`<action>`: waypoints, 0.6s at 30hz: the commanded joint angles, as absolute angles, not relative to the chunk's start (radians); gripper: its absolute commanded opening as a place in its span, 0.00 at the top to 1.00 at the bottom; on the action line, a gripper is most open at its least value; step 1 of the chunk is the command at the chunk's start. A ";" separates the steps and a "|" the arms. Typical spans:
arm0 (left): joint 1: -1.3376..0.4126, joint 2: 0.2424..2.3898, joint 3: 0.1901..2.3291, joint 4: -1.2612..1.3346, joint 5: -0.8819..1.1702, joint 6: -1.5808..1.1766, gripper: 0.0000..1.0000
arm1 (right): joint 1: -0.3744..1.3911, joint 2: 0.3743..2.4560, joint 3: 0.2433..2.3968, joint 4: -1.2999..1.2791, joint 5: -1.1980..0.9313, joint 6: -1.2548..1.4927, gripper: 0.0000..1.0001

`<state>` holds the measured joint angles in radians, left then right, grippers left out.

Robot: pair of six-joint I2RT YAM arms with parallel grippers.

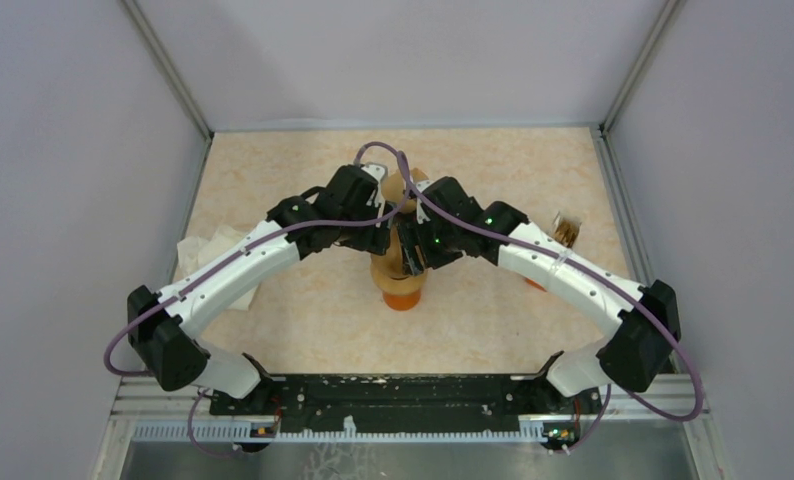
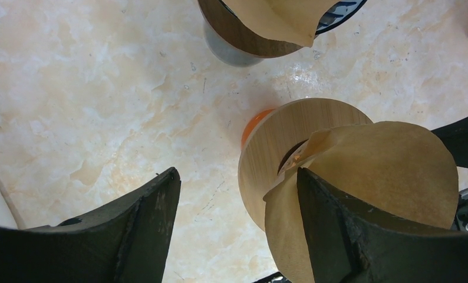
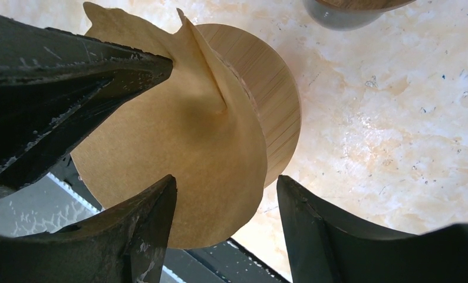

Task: Place the coffee filter in the dripper
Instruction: Place the coffee filter in the coffee dripper.

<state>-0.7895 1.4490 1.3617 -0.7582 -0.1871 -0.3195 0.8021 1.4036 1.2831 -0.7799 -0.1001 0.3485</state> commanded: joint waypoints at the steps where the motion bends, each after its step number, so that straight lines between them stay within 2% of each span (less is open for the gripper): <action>1: -0.787 1.456 1.374 -0.761 -0.193 -0.313 0.22 | 0.796 1.414 1.281 -0.757 -0.088 0.329 0.36; 18: -0.785 1.471 1.369 -0.770 -0.246 -0.343 0.22 | 0.790 1.407 1.269 -0.738 -0.085 0.335 0.36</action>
<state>-0.7891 1.4563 1.3617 -0.7677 -0.2150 -0.3248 0.7971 1.4113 1.2739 -0.7643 -0.0940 0.3492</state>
